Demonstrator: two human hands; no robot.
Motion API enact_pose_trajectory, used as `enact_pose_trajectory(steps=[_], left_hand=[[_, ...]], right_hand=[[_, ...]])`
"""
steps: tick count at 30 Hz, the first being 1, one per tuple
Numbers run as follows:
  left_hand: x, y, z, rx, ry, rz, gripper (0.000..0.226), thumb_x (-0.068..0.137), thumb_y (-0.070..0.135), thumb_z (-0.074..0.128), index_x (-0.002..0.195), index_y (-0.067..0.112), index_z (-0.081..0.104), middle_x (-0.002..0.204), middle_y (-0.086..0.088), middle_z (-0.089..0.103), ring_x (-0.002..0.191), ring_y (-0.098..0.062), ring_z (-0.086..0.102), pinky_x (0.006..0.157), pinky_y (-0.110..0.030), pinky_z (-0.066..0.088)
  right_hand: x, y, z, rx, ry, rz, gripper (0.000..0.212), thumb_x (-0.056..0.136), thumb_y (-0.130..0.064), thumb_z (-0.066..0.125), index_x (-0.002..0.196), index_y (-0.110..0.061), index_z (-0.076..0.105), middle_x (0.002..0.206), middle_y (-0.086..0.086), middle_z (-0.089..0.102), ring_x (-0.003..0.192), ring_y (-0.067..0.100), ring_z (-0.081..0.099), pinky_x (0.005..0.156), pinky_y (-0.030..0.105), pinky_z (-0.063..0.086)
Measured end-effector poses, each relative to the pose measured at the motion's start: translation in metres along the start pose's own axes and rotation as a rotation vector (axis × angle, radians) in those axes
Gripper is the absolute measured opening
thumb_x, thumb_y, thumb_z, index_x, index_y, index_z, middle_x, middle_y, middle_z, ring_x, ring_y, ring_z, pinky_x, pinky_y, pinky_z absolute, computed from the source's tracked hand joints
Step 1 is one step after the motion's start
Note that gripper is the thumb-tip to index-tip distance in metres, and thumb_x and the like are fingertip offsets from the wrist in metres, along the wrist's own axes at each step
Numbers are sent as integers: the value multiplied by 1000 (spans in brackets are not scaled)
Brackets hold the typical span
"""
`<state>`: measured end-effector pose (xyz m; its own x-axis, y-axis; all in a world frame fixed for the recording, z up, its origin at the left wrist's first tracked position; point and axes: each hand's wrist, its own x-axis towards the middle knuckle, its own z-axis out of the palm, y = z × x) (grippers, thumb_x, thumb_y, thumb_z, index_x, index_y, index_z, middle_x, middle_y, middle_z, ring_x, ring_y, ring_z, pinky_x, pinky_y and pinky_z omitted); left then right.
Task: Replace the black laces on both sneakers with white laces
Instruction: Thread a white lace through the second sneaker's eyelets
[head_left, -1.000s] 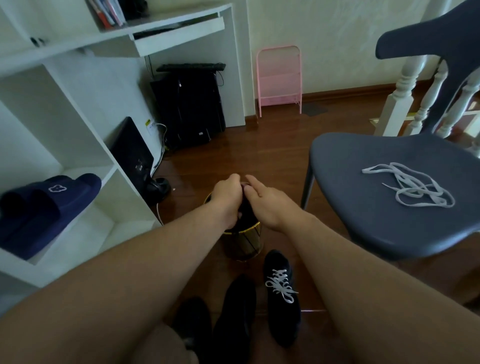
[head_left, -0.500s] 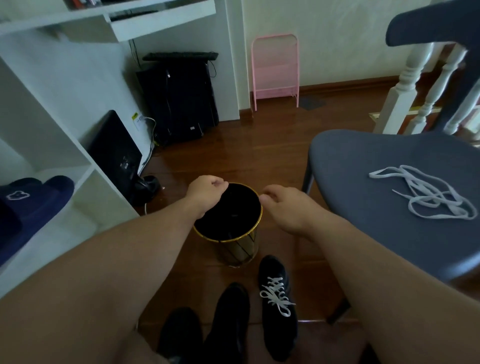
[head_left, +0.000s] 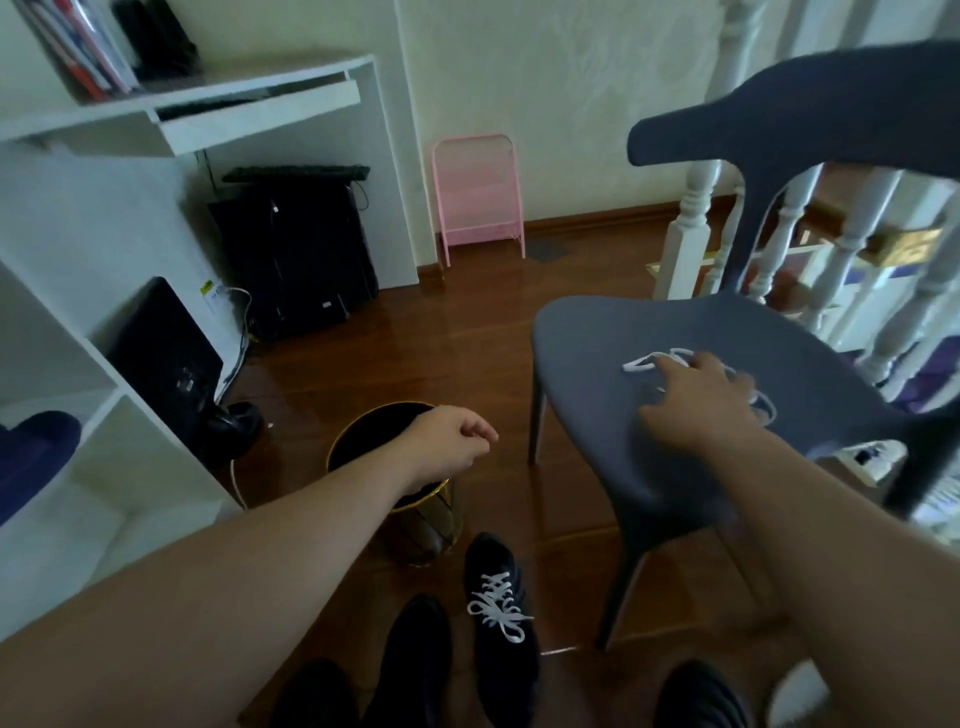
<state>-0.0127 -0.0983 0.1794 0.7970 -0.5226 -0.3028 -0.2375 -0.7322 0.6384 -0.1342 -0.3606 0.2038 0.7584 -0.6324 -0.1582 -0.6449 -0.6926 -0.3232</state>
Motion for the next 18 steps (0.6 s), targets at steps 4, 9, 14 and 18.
enact_pose_trajectory(steps=[4,9,14,18], left_hand=[[-29,41,14,-22,-78,95,16,104,30,63,114,33,75,102,7,73,95,-11,70,86,-33,59],[-58,69,21,-240,-65,173,15,103,22,66,108,28,79,101,3,79,94,-12,75,89,-29,59],[-75,69,34,-709,-155,72,23,105,20,64,128,18,69,112,-9,79,93,-21,74,86,-40,58],[-82,66,38,-887,-174,151,36,100,16,71,134,24,62,105,-11,77,95,-26,74,90,-41,61]], right_hand=[[2,50,-2,-131,-14,-44,36,95,-47,62,127,-31,66,136,5,63,125,32,56,104,45,43],[-15,49,-10,-56,-43,-212,16,100,-27,65,93,-20,78,105,4,73,93,24,62,78,31,43],[-54,1,-16,399,-329,-325,18,101,-23,67,91,-11,77,86,6,73,80,15,67,74,30,51],[-72,-33,-13,791,-418,-305,10,98,-9,66,97,-5,75,88,14,74,79,19,68,76,32,56]])
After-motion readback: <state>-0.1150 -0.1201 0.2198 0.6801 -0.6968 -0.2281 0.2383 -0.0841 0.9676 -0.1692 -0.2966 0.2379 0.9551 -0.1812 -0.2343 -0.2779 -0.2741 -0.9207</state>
